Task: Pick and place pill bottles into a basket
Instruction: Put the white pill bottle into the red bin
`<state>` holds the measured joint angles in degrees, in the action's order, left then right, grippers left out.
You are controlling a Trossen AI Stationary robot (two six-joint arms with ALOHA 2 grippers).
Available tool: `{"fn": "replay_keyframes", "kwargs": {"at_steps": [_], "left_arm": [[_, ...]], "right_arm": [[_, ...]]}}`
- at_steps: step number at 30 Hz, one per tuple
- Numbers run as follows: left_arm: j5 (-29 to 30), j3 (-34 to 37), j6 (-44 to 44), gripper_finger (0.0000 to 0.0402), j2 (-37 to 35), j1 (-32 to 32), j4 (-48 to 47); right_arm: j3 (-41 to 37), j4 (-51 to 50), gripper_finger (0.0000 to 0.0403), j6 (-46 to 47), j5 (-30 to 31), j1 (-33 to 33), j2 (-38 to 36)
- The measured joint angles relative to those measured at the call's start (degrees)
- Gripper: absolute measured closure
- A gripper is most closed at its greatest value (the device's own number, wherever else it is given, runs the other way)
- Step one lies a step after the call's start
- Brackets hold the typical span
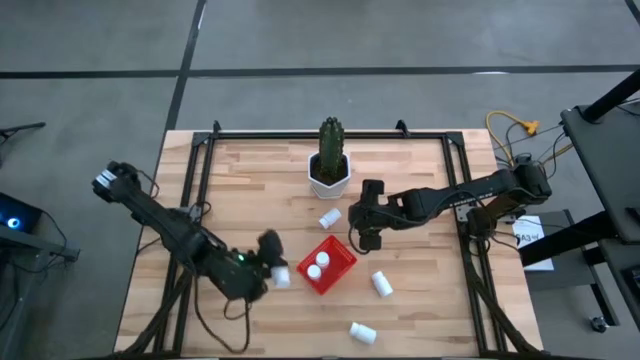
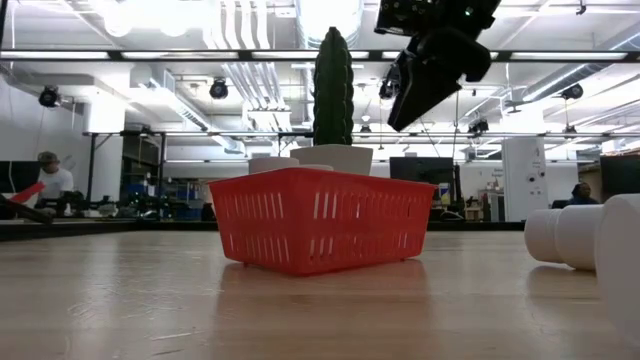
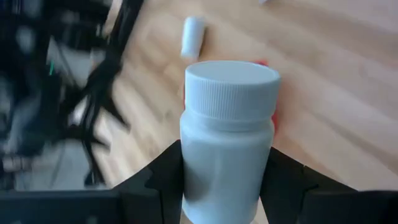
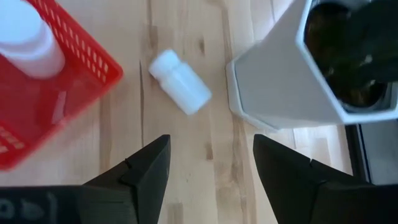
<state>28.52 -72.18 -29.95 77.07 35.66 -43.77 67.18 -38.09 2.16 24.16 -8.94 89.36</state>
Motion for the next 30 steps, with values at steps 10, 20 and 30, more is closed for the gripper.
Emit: {"fn": "replay_keyframes", "kwargs": {"at_steps": [10,20,30], "left_arm": [[3.1,0.6,12.1,0.0256,-2.5,-6.7,-8.8],[-1.5,0.6,11.5,0.0257,-1.8,-13.0,-9.7],[-9.9,0.6,11.6,0.0254,-2.2,-17.6,-9.3]], "right_arm": [[0.1,16.8,0.0184,-13.0,1.4,-2.3,0.0],[4.2,18.4,0.0184,-30.0,19.4,-8.5,0.1],[10.0,23.9,0.0184,-46.5,22.9,-13.1,7.0]]}}
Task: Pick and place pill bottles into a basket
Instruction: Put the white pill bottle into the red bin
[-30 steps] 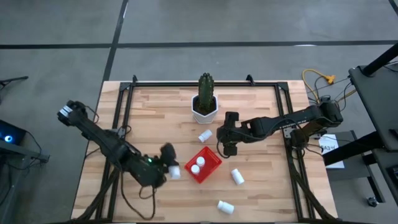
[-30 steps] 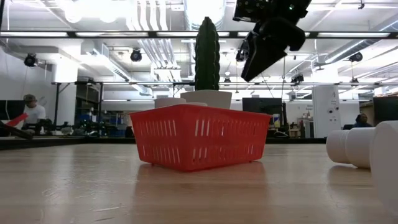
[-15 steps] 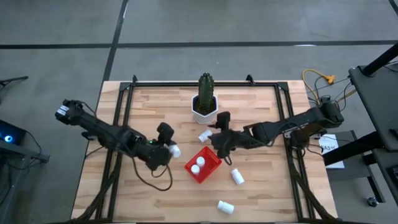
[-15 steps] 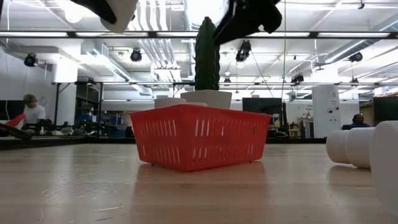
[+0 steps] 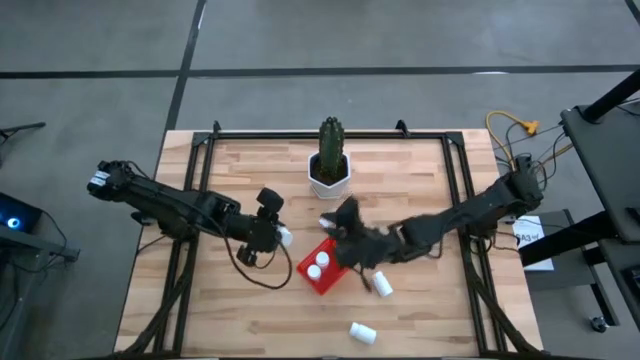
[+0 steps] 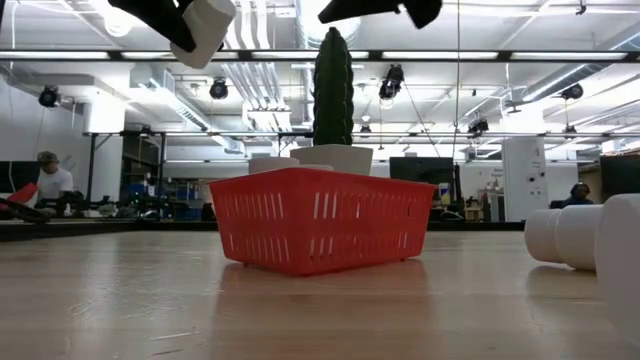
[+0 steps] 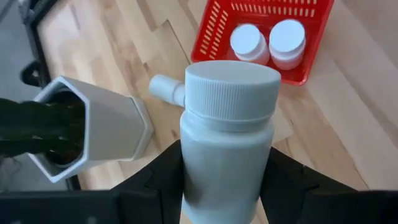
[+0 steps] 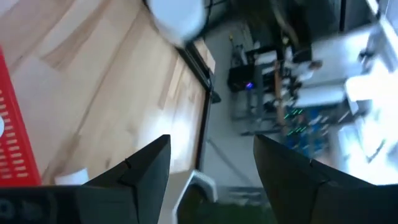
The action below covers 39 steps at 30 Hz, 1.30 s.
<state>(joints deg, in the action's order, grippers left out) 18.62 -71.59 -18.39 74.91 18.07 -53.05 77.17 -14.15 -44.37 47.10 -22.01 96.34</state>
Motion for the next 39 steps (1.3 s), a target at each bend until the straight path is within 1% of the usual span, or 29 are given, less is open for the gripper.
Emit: {"fn": "replay_keyframes", "kwargs": {"at_steps": [3,6,9,16,20,25,29,32,39], "left_arm": [[-0.8,-0.1,0.0,0.0252,-0.1,-0.6,0.1],[-2.7,-0.1,0.0,0.0255,-0.2,-1.3,0.0],[-4.9,-0.1,0.0,0.0255,-0.2,-1.7,-0.1],[-6.3,-0.1,0.1,0.0255,-0.4,-2.0,-0.5],[-7.1,-0.1,0.1,0.0255,-0.5,-2.0,-0.4],[-8.1,-0.1,0.1,0.0255,-0.5,-2.1,-0.4],[-8.7,-0.1,0.1,0.0255,-0.5,-2.1,-0.4],[-9.8,-0.1,0.1,0.0255,-0.5,-2.1,-0.4],[-10.1,-0.1,0.1,0.0255,-0.4,-2.3,-0.3]], "right_arm": [[3.2,-0.5,0.0184,-5.4,4.1,-1.2,4.7],[6.4,-0.8,0.0184,-8.0,6.9,-2.1,9.0],[9.8,-1.0,0.0184,-9.7,7.1,-2.8,12.5],[17.0,-0.9,0.0184,-14.5,9.1,-3.6,17.4],[20.0,-0.8,0.0184,-14.6,8.4,-3.7,18.2],[21.5,-0.8,0.0184,-14.1,6.6,-3.6,18.2],[21.5,-0.7,0.0184,-13.9,4.0,-3.6,18.2],[20.8,-1.1,0.0184,-13.9,3.0,-3.6,18.2],[20.6,-1.0,0.0184,-11.9,0.3,-3.6,18.2]]}}
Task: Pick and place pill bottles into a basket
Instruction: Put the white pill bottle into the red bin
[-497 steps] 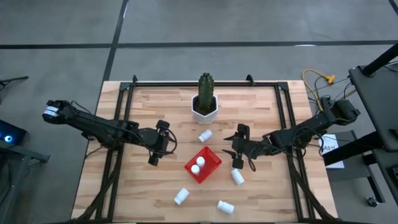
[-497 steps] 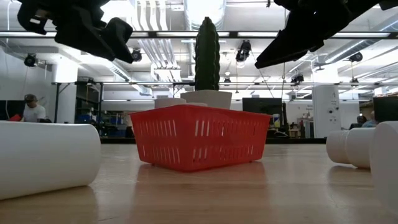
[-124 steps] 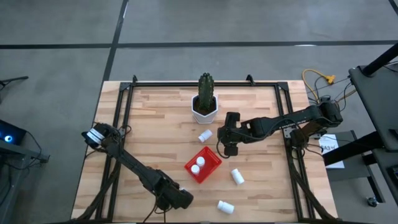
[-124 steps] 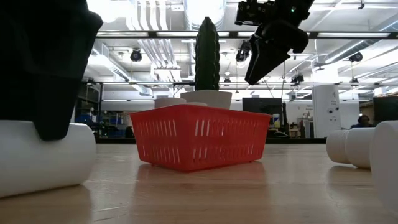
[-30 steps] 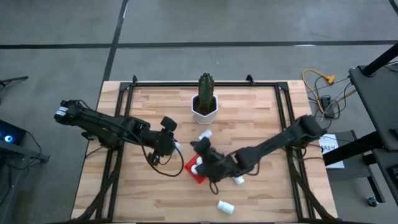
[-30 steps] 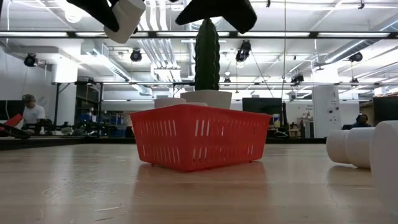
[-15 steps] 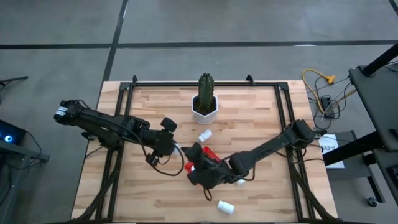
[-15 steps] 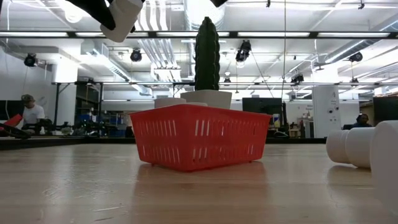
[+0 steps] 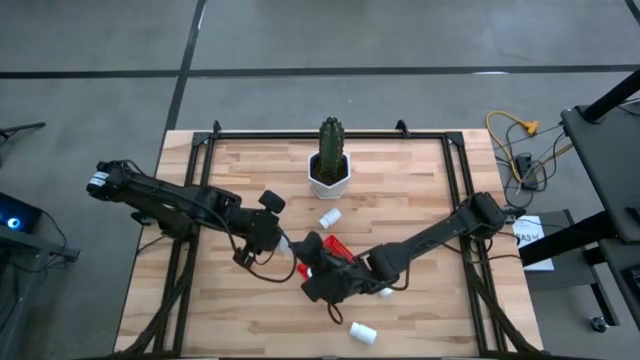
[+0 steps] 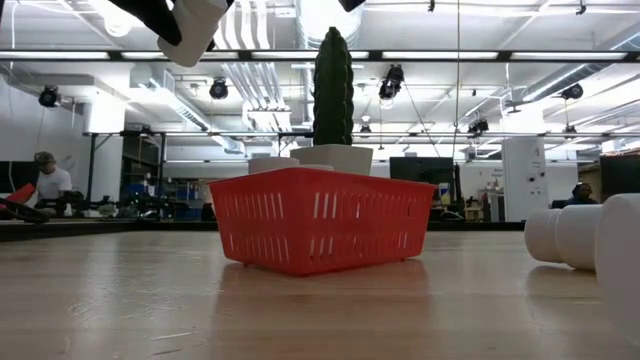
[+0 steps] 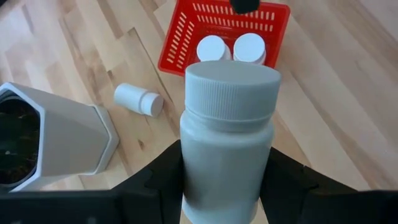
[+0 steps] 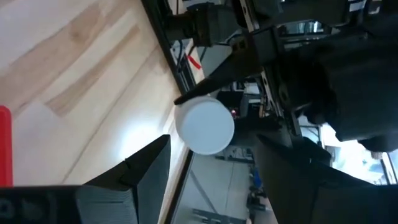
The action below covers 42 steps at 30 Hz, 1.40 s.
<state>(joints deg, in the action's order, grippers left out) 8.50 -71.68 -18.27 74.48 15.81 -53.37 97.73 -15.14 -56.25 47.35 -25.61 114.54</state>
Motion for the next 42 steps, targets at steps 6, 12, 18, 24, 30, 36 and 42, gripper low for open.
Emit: {"fn": "replay_keyframes", "kwargs": {"at_steps": [6,12,18,24,30,36,42], "left_arm": [[-0.7,0.0,0.0,0.0255,0.2,-0.1,0.3],[-0.8,0.0,0.1,0.0255,0.2,-0.1,0.3],[-0.8,0.0,0.1,0.0255,0.2,-0.1,0.3],[-0.8,0.0,0.1,0.0255,0.2,-0.1,0.3],[-1.0,0.0,0.1,0.0255,0.3,-0.8,0.3],[-2.7,0.0,0.1,0.0255,0.4,-2.0,0.9],[-5.5,-0.6,0.2,0.0255,1.3,-2.7,1.3]], "right_arm": [[-0.2,0.1,0.0184,0.1,-1.1,0.3,0.0],[-0.4,0.6,0.0184,0.3,-1.4,1.2,0.0],[-0.6,0.7,0.0184,0.3,-3.6,2.1,0.0],[-0.6,1.0,0.0184,0.5,-4.6,2.6,0.0],[-0.6,1.1,0.0184,0.5,-6.9,3.0,0.0],[-0.6,2.5,0.0184,-0.1,-7.1,3.0,0.0],[-0.7,2.5,0.0184,0.6,-7.1,3.4,0.0]]}}
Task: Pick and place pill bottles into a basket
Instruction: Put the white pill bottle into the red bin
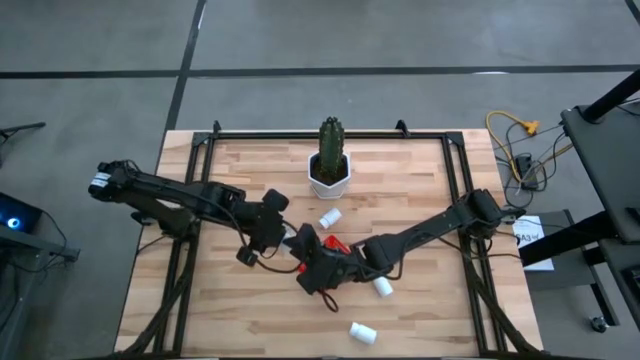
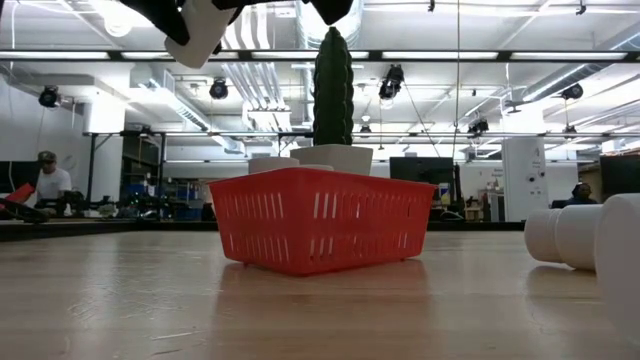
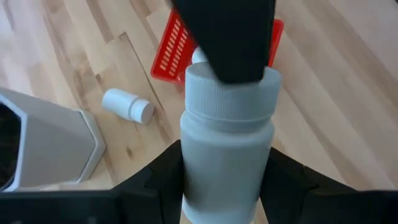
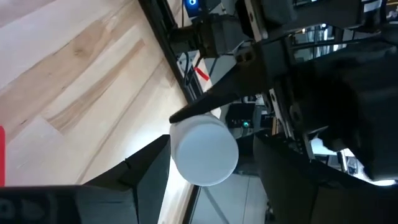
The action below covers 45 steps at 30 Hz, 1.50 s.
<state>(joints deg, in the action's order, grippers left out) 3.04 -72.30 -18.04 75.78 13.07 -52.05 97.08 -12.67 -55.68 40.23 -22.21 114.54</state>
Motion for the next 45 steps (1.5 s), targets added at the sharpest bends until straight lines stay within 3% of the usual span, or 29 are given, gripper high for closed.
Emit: {"fn": "replay_keyframes", "kwargs": {"at_steps": [9,45], "left_arm": [[-2.5,-0.7,1.1,0.0255,1.0,0.0,0.0],[-3.0,-2.0,1.2,0.0255,1.1,0.0,-0.9]], "right_arm": [[-0.5,-0.4,0.0184,1.8,-1.7,0.5,0.0],[-1.0,-0.2,0.0190,4.5,-5.9,2.1,0.0]]}}
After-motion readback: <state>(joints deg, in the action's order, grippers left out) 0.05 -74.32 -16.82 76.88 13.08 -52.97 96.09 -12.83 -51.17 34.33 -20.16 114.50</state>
